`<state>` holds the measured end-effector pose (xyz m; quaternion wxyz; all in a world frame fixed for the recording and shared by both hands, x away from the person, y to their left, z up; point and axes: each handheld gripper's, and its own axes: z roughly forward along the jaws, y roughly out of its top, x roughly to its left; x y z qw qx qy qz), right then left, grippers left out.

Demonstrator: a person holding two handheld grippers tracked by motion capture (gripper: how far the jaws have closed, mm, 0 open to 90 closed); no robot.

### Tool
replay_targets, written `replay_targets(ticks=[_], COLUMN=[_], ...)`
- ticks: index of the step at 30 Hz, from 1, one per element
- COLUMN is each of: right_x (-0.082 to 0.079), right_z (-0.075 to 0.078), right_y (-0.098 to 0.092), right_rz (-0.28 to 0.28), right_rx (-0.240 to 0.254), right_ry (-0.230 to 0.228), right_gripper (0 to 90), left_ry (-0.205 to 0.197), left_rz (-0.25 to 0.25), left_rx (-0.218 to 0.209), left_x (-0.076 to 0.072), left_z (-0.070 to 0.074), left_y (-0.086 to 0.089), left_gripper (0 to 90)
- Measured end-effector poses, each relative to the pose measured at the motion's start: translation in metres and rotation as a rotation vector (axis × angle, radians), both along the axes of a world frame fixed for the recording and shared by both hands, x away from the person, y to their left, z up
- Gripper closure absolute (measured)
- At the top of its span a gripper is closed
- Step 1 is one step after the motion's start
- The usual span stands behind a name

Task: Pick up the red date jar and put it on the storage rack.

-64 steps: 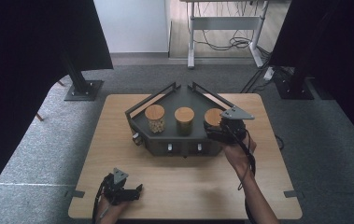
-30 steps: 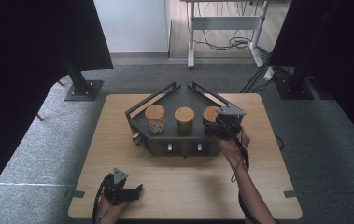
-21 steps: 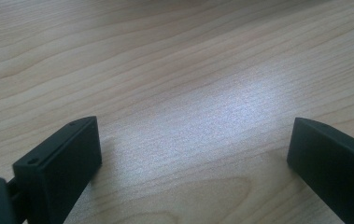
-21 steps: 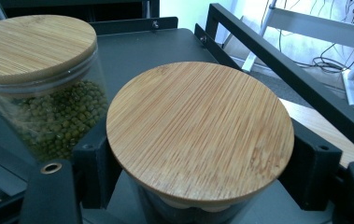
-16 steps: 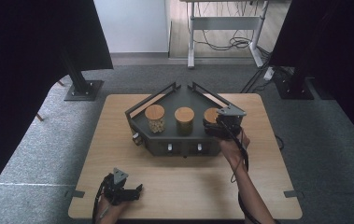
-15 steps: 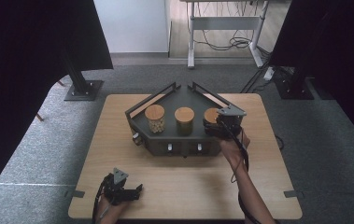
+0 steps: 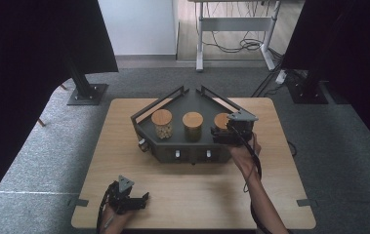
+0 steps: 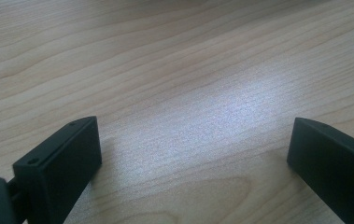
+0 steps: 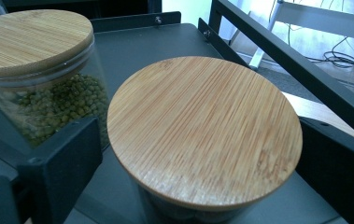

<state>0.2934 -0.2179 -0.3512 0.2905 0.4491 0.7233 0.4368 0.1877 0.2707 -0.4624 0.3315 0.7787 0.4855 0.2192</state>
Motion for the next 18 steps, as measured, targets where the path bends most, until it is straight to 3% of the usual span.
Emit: replay_targets(ticks=[18], right_x=[-0.024], right_z=[0.004], right_y=[-0.011], right_rz=[0.013], right_rx=[0.007], right_ry=[-0.054], right_gripper=[3.5], left_ry=[0.000], left_rz=[-0.004], left_rx=[0.003], left_x=[0.000], left_z=[0.000], left_y=[0.000], left_gripper=[2.6])
